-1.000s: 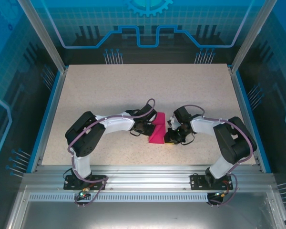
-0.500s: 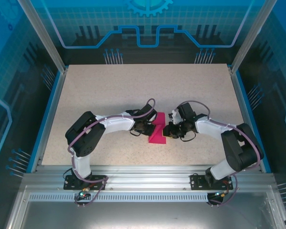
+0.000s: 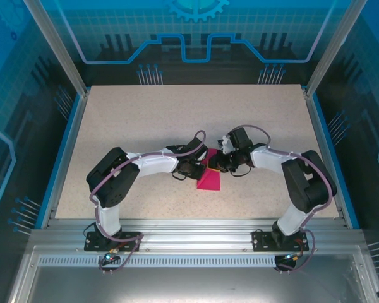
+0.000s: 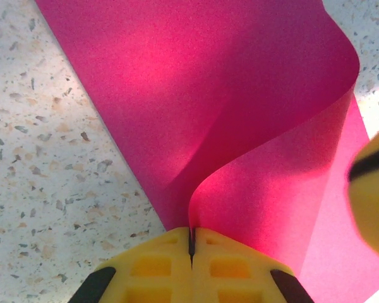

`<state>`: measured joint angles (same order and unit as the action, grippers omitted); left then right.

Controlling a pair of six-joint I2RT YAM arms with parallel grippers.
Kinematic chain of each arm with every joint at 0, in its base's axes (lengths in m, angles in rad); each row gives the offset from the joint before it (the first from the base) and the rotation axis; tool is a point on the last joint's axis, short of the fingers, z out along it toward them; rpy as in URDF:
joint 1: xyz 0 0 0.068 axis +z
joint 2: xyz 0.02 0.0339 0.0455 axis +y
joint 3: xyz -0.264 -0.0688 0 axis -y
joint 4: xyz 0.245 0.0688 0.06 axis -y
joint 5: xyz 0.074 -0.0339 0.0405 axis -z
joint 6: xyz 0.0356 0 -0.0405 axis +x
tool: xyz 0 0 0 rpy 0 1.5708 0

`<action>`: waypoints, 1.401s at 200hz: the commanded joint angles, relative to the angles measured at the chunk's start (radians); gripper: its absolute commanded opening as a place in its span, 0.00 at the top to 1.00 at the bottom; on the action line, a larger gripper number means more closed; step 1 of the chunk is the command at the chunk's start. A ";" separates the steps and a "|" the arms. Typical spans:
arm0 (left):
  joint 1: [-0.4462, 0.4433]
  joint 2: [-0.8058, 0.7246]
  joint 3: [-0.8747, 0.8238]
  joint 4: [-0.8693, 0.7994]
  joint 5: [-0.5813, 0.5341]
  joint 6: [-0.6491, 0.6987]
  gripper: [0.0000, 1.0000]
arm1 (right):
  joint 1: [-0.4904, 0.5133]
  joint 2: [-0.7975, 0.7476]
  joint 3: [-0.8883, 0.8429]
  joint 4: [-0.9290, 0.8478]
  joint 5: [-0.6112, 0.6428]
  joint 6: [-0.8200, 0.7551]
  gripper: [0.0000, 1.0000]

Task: Fold a paper plane with a square sheet of paper (fold left side to right side)
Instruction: Fold the triangle a second time at the center of the table.

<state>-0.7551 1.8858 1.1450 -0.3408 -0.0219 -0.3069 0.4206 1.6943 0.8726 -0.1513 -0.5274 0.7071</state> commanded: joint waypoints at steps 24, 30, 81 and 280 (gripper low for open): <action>0.008 -0.031 -0.020 -0.006 -0.015 0.012 1.00 | 0.020 0.055 0.037 -0.013 0.023 -0.013 0.84; 0.008 -0.031 -0.018 -0.007 -0.018 0.012 1.00 | 0.018 0.058 0.037 -0.018 0.030 -0.015 0.84; 0.009 -0.037 -0.011 -0.020 -0.027 0.019 1.00 | 0.019 0.080 0.039 -0.054 0.059 -0.043 0.84; 0.001 -0.033 0.008 -0.019 -0.011 0.038 1.00 | 0.014 -0.037 0.025 -0.064 0.039 -0.039 0.84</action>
<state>-0.7555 1.8839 1.1427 -0.3386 -0.0292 -0.2928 0.4274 1.6855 0.8909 -0.2111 -0.4553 0.6548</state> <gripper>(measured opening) 0.065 0.164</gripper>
